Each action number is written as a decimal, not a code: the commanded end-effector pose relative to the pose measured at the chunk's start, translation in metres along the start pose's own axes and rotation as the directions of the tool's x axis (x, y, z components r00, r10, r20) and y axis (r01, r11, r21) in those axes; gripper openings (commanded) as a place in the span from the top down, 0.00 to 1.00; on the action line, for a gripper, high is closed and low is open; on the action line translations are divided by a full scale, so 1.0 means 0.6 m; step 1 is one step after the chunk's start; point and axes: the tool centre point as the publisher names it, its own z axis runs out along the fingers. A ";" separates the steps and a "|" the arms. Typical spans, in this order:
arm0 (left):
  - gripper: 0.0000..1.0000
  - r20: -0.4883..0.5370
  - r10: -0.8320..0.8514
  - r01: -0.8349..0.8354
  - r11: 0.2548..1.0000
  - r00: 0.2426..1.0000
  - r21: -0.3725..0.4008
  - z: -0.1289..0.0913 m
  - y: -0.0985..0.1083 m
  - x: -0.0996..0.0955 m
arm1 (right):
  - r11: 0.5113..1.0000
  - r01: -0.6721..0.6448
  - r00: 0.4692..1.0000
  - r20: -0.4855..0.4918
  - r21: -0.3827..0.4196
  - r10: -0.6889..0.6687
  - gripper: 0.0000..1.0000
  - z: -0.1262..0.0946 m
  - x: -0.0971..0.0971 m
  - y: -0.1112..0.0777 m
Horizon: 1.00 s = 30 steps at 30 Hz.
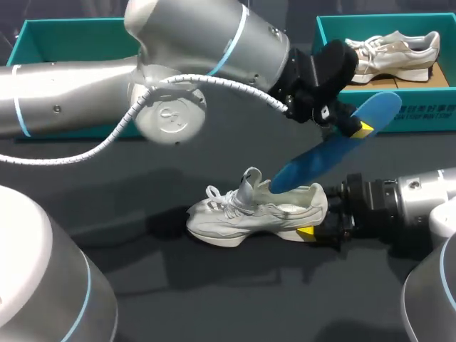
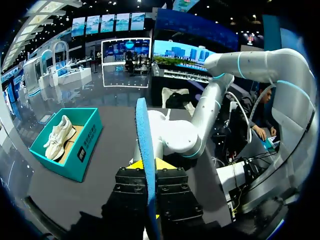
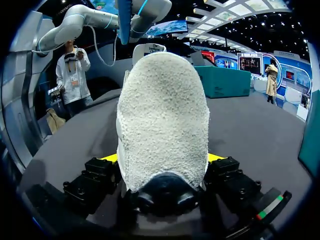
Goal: Take the shoe out of the shoebox, open the shoe tongue, remove and reinsert the insole, then place the shoe into the shoebox
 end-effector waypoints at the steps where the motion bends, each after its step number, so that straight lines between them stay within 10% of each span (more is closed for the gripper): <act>1: 1.00 -0.005 0.002 -0.002 1.000 1.000 0.017 -0.036 0.017 0.001 | 1.000 -0.001 1.000 0.001 0.005 0.001 1.00 0.001 0.002 0.002; 8: 1.00 -0.005 0.002 -0.002 1.000 1.000 0.017 -0.036 0.017 0.001 | 1.000 -0.001 1.000 0.001 0.005 0.001 1.00 0.001 0.002 0.002; 18: 1.00 -0.102 -0.055 0.088 0.931 0.993 0.355 -0.173 0.018 0.066 | 1.000 -0.001 1.000 0.001 0.005 0.001 1.00 0.001 0.002 0.002; 30: 1.00 -0.092 -0.057 0.087 0.928 0.994 0.361 -0.191 0.014 0.073 | 1.000 -0.001 1.000 0.001 0.005 0.001 1.00 0.001 0.002 0.002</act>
